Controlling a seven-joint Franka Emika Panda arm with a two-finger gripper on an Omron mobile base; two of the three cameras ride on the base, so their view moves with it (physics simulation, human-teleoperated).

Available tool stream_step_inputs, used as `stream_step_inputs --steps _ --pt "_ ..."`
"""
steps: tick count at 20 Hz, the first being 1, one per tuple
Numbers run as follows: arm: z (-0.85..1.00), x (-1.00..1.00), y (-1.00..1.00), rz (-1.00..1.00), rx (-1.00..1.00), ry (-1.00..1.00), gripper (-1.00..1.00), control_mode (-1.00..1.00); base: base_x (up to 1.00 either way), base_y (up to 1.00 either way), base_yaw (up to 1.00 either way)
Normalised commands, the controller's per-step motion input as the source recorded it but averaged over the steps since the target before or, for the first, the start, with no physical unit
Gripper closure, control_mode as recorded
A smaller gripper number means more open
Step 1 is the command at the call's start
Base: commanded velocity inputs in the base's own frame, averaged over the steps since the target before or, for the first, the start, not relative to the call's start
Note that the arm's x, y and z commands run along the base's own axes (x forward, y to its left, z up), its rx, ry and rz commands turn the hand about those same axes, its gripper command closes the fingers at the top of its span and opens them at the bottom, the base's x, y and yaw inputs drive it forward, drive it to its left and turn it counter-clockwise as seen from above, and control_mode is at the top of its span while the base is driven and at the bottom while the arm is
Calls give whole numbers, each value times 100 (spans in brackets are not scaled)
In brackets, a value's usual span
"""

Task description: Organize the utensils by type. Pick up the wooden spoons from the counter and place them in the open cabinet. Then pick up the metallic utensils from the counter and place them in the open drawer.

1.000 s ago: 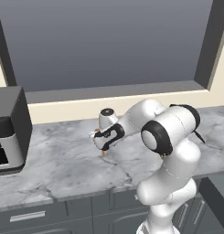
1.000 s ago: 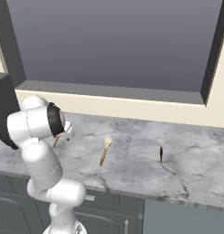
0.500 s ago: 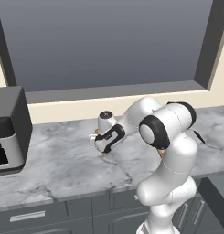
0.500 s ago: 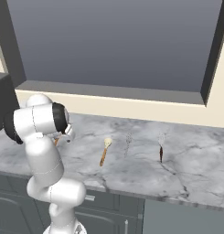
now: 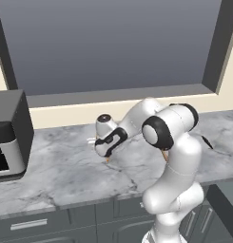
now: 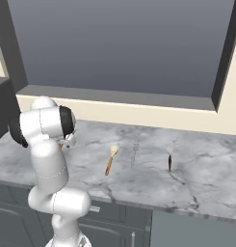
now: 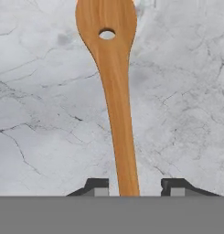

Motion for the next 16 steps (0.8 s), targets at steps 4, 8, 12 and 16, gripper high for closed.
stream_step_inputs --steps 4,8,12,16 --pt "-64 44 52 2 13 -13 100 -100 0 0 0" --pt "-53 28 38 3 18 -19 100 -100 0 0 0" --pt "-43 8 4 0 16 -20 100 -100 0 0 0" --pt "-9 -5 -2 -4 7 -25 100 -100 0 0 0"
